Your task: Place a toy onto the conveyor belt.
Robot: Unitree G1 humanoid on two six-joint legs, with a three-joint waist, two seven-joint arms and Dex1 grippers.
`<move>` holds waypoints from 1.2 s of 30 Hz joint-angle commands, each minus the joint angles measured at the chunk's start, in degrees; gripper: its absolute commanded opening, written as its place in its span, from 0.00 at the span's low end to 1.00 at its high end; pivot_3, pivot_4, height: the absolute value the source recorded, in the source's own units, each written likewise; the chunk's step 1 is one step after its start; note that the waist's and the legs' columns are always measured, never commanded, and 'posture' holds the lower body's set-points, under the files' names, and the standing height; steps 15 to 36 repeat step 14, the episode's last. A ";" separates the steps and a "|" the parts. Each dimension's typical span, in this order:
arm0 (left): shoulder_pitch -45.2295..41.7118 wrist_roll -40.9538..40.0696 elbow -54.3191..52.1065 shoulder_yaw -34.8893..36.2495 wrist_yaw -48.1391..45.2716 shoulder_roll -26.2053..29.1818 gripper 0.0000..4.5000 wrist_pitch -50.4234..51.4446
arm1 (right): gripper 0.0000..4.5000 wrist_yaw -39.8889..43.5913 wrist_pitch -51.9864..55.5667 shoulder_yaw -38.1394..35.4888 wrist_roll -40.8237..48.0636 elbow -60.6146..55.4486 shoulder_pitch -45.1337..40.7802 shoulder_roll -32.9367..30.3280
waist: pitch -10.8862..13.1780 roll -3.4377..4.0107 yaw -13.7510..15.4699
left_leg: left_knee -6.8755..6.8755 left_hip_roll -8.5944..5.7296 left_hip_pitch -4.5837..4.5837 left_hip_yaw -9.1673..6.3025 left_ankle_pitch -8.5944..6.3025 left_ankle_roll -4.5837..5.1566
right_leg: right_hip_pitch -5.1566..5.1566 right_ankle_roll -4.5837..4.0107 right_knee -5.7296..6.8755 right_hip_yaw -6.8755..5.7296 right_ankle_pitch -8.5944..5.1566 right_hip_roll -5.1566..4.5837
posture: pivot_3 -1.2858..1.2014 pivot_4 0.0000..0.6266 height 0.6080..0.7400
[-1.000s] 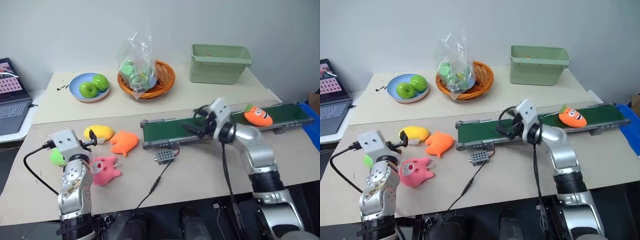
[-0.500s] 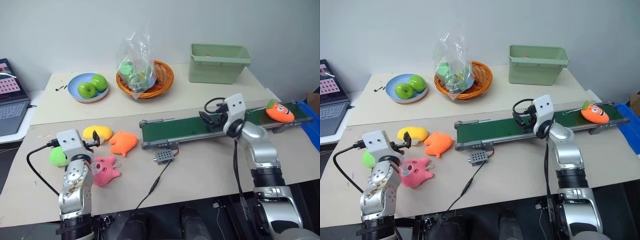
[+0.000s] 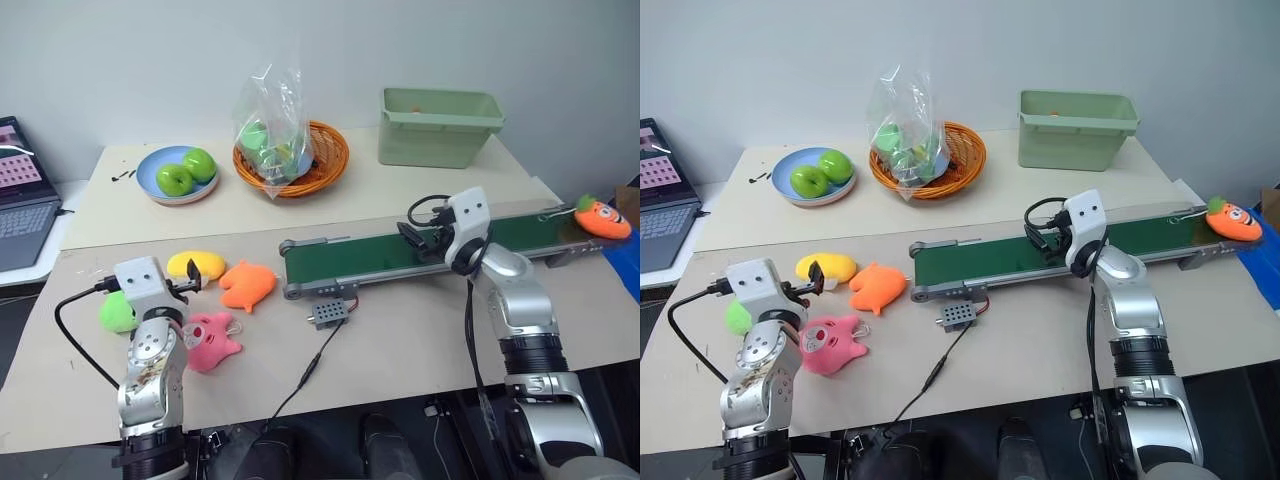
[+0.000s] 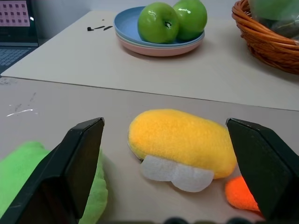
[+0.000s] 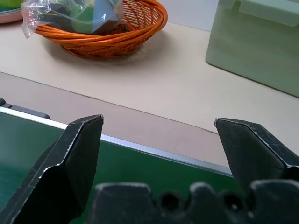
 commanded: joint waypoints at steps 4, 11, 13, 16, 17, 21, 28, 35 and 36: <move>-0.40 0.10 -1.13 -0.31 -0.64 0.40 0.99 -0.47 | 1.00 -0.53 -1.50 -1.21 -0.11 -1.45 -0.71 -0.27 | 0.00 0.00 -0.03 | 0.00 0.00 0.00 0.00 0.00 0.00 | 0.00 0.00 0.00 0.00 0.00 0.00 | 0.52 0.24 1.00; 0.19 0.19 -1.18 -0.66 -0.96 0.20 0.99 -0.40 | 1.00 -0.66 -1.31 -1.22 -0.18 -1.90 -0.10 -0.38 | 0.00 0.00 -0.01 | 0.00 0.00 0.00 0.00 0.00 0.00 | 0.00 0.00 0.00 0.00 0.00 0.00 | 0.52 0.24 1.00; 0.16 0.03 -1.07 -0.76 -1.23 0.23 0.99 -0.38 | 1.00 -0.73 -1.26 -1.23 -0.21 -1.90 -0.08 -0.38 | 0.00 0.00 -0.01 | 0.00 0.00 0.00 0.00 0.00 0.00 | 0.00 0.00 0.00 0.00 0.00 0.00 | 0.52 0.24 1.00; 0.26 -0.01 -1.09 -0.84 -1.47 0.25 0.99 -0.71 | 1.00 -0.77 -1.19 -1.25 -0.18 -2.08 0.04 -0.38 | 0.00 0.00 -0.01 | 0.00 0.00 0.00 0.00 0.00 0.00 | 0.00 0.00 0.00 0.00 0.00 0.00 | 0.52 0.24 1.00; 0.26 -0.01 -1.09 -0.84 -1.47 0.25 0.99 -0.71 | 1.00 -0.77 -1.19 -1.25 -0.18 -2.08 0.04 -0.38 | 0.00 0.00 -0.01 | 0.00 0.00 0.00 0.00 0.00 0.00 | 0.00 0.00 0.00 0.00 0.00 0.00 | 0.52 0.24 1.00; 0.26 -0.01 -1.09 -0.84 -1.47 0.25 0.99 -0.71 | 1.00 -0.77 -1.19 -1.25 -0.18 -2.08 0.04 -0.38 | 0.00 0.00 -0.01 | 0.00 0.00 0.00 0.00 0.00 0.00 | 0.00 0.00 0.00 0.00 0.00 0.00 | 0.52 0.24 1.00; 0.26 -0.01 -1.09 -0.84 -1.47 0.25 0.99 -0.71 | 1.00 -0.77 -1.19 -1.25 -0.18 -2.08 0.04 -0.38 | 0.00 0.00 -0.01 | 0.00 0.00 0.00 0.00 0.00 0.00 | 0.00 0.00 0.00 0.00 0.00 0.00 | 0.52 0.24 1.00; 0.26 -0.01 -1.09 -0.84 -1.47 0.25 0.99 -0.71 | 1.00 -0.77 -1.19 -1.25 -0.18 -2.08 0.04 -0.38 | 0.00 0.00 -0.01 | 0.00 0.00 0.00 0.00 0.00 0.00 | 0.00 0.00 0.00 0.00 0.00 0.00 | 0.52 0.24 1.00; 0.26 -0.01 -1.09 -0.84 -1.47 0.25 0.99 -0.71 | 1.00 -0.77 -1.19 -1.25 -0.18 -2.08 0.04 -0.38 | 0.00 0.00 -0.01 | 0.00 0.00 0.00 0.00 0.00 0.00 | 0.00 0.00 0.00 0.00 0.00 0.00 | 0.52 0.24 1.00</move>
